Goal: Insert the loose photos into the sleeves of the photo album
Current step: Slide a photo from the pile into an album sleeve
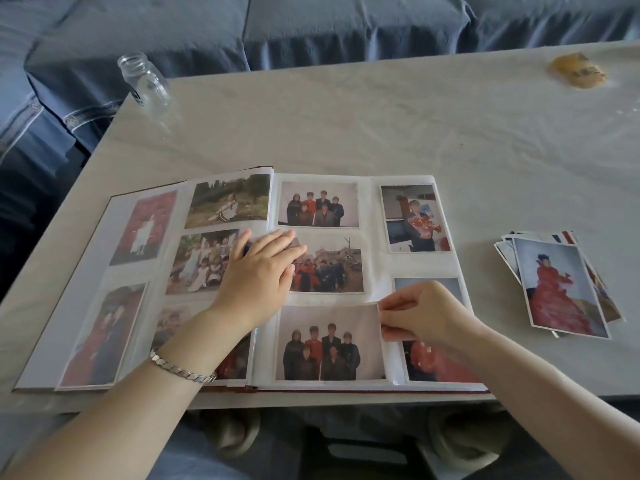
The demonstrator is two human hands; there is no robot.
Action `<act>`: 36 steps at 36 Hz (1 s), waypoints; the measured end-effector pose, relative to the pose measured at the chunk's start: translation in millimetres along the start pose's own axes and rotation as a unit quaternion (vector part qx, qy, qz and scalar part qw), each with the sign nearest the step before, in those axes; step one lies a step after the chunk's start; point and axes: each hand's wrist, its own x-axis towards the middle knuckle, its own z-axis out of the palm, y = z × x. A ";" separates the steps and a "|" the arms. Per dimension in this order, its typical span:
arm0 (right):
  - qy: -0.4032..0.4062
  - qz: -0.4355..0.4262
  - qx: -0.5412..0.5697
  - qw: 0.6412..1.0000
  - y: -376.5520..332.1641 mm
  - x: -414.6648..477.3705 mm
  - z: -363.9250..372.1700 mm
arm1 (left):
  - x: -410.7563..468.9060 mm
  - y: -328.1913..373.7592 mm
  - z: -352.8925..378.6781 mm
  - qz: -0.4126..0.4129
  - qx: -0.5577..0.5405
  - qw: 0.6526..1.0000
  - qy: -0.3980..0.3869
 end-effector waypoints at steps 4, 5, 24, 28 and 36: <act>-0.019 0.013 0.016 1.000 -1.2 -1.7 -2.1 | 0.0 0.2 0.6 -0.002 -0.002 1.000 -0.004; -0.012 0.015 0.020 1.000 -1.3 -2.0 -1.9 | 0.0 0.3 0.6 -0.004 -0.002 1.000 -0.006; 0.127 -0.048 -0.055 0.989 11.8 -9.5 15.8 | -0.4 0.5 1.1 -0.002 -0.004 1.000 -0.003; 0.115 -0.060 -0.018 0.991 13.2 -10.5 14.1 | -0.7 1.5 0.4 -0.003 -0.005 1.000 -0.001; 0.147 -0.069 -0.049 0.986 12.9 -12.1 16.0 | -0.9 1.1 0.5 -0.004 -0.011 1.000 -0.001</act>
